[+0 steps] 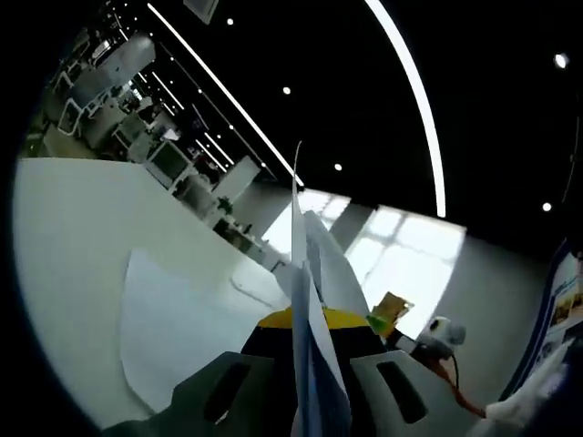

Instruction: Organize the stack of printing papers by aligning and flattening the scattered papers on the table

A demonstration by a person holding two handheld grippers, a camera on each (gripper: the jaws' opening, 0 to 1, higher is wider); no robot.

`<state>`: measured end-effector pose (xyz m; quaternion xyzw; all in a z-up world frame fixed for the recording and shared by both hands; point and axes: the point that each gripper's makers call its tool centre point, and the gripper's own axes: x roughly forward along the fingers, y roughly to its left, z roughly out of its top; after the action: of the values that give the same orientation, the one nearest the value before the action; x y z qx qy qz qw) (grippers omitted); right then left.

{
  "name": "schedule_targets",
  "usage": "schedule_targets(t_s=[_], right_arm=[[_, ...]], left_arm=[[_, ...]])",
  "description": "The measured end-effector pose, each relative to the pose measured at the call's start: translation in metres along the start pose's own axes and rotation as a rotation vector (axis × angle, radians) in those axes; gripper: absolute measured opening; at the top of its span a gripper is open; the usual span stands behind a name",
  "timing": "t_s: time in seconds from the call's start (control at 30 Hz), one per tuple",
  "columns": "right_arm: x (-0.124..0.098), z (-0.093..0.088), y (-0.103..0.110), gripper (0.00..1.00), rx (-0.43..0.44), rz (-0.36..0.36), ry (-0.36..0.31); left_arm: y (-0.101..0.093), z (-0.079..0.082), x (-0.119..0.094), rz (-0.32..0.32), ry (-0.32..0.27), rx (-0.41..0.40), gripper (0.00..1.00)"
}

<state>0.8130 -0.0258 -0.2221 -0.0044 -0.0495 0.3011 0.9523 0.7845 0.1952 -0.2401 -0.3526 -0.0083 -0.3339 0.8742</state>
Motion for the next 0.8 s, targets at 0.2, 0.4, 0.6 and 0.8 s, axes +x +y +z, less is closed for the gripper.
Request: schedule_targets(t_s=[0.2,0.4,0.6,0.8], right_arm=[[0.000,-0.005,-0.006,0.00,-0.010,-0.024,0.018],[-0.001,-0.009,-0.008,0.00,-0.012,-0.037,0.025],[-0.002,-0.010,0.000,0.00,-0.031,-0.031,0.019],[-0.004,-0.015,0.008,0.00,-0.030,-0.017,0.030]], left_arm=[[0.003,0.000,0.000,0.006,0.007,-0.001,0.08],[0.007,0.001,0.001,0.011,0.009,-0.006,0.09],[0.009,0.000,0.000,0.019,0.006,-0.014,0.09],[0.010,-0.001,-0.001,0.026,0.004,-0.017,0.09]])
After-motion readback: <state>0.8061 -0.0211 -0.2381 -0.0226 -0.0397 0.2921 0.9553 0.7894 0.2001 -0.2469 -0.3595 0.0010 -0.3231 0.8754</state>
